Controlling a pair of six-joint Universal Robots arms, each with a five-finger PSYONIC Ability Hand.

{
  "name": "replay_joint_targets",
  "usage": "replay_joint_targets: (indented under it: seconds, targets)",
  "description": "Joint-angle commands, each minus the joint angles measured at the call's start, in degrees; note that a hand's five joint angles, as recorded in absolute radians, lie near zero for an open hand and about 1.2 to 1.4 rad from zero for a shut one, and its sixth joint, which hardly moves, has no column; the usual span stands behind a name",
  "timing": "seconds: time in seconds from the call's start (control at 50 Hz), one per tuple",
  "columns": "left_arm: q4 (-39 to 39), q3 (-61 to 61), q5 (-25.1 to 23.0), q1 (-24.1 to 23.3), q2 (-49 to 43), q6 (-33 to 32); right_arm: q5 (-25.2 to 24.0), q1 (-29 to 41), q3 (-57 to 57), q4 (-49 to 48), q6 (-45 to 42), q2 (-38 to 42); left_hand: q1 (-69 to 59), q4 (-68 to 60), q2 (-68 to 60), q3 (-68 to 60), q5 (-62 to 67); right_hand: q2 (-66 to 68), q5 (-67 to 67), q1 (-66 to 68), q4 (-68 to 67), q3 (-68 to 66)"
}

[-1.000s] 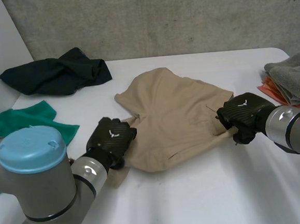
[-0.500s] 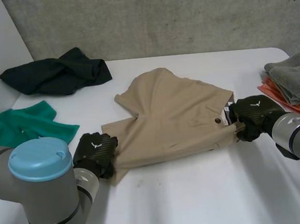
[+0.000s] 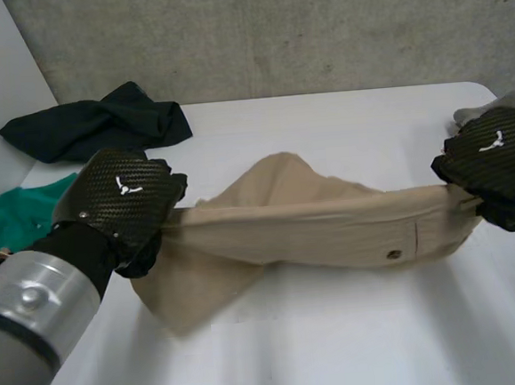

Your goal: Fold the laundry.

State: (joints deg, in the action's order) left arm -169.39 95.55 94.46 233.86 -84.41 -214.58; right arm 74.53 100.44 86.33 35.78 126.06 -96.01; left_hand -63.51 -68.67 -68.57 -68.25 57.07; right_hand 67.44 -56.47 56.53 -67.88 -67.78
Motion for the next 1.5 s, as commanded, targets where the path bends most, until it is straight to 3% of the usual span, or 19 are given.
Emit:
replay_joint_targets:
  seconds: [0.02,0.08,0.12,0.24,0.28,0.36,0.4,0.42,0.52,0.64,0.8,1.06,1.24,1.42,1.5]
  targets:
    - [0.3,-1.8,-6.2,-0.5,-6.4,-1.5,-0.5,0.5,2.5,0.3,0.9,3.8,-16.5,-11.3,-11.4,-11.7,12.9,12.6,-13.5,23.5,-12.1,-12.2]
    - [-2.2,-3.1,-6.1,-0.4,-13.3,-1.7,-0.2,1.4,1.6,-1.3,2.0,13.7,-16.5,-11.3,-11.4,-11.7,12.9,12.6,-13.5,23.5,-12.1,-12.2]
    - [-5.2,-7.2,-5.6,-0.2,-22.8,-1.9,0.4,2.7,-1.1,-3.5,4.4,20.1,-16.5,-11.3,-11.4,-11.7,12.9,12.6,-13.5,23.5,-12.1,-12.2]
    - [-8.8,-21.4,-4.5,0.6,-35.9,-6.4,5.5,5.3,-13.0,-12.0,12.4,29.8,-16.5,-11.3,-11.4,-11.7,12.9,12.6,-13.5,23.5,-12.1,-12.2]
    - [-14.1,-31.0,-3.8,2.1,-38.8,-10.8,8.1,5.5,-19.0,-16.6,14.4,32.4,-16.5,-11.3,-11.4,-11.7,12.9,12.6,-13.5,23.5,-12.1,-12.2]
    - [-27.3,-41.3,-4.2,2.7,-39.7,-13.9,11.1,5.7,-31.5,-29.4,19.5,34.0,-16.5,-11.3,-11.4,-11.7,12.9,12.6,-13.5,23.5,-12.1,-12.2]
    - [-42.3,-49.0,-3.9,3.2,-39.5,-14.0,11.5,6.1,-35.6,-38.0,23.1,33.5,-16.5,-11.3,-11.4,-11.7,12.9,12.6,-13.5,23.5,-12.1,-12.2]
    - [-46.0,-51.1,-3.8,3.4,-39.4,-13.9,11.7,6.1,-36.4,-40.9,24.3,33.3,-16.5,-11.3,-11.4,-11.7,12.9,12.6,-13.5,23.5,-12.1,-12.2]
    - [-50.4,-53.5,-3.5,3.2,-37.9,-10.9,12.8,6.4,-37.3,-57.2,29.2,29.5,-16.5,-11.3,-11.4,-11.7,12.9,12.6,-13.5,23.5,-12.1,-12.2]
    - [-49.0,-41.7,-3.3,3.5,-31.6,-5.6,13.5,8.6,-35.0,-57.1,29.5,28.7,-16.5,-11.3,-11.4,-11.7,12.9,12.6,-13.5,23.5,-12.1,-12.2]
    - [-48.8,-23.9,-3.5,3.4,-28.2,-4.9,12.9,8.9,-23.0,-56.7,29.2,29.5,-16.5,-11.3,-11.4,-11.7,12.9,12.6,-13.5,23.5,-12.1,-12.2]
    - [-48.1,-5.5,-3.6,-1.2,-40.6,-5.2,10.1,9.8,-6.8,-45.0,23.5,42.1,-16.5,-11.3,-11.4,-11.7,12.9,12.6,-13.5,23.5,-12.1,-12.2]
    - [-44.4,2.7,-3.5,-2.2,-32.8,-5.7,9.5,9.3,-1.6,-34.5,19.1,37.0,-16.5,-11.3,-11.4,-11.7,12.9,12.6,-13.5,23.5,-12.1,-12.2]
    - [-32.4,6.3,-3.8,-2.4,-25.5,-5.3,5.5,6.4,7.1,-21.0,9.0,28.4,-16.5,-11.3,-11.4,-11.7,12.9,12.6,-13.5,23.5,-12.1,-12.2]
    - [-30.6,6.9,-3.9,-2.6,-25.2,-5.2,5.2,4.2,10.1,-17.8,6.0,25.9,-16.5,-11.3,-11.4,-11.7,12.9,12.6,-13.5,23.5,-12.1,-12.2]
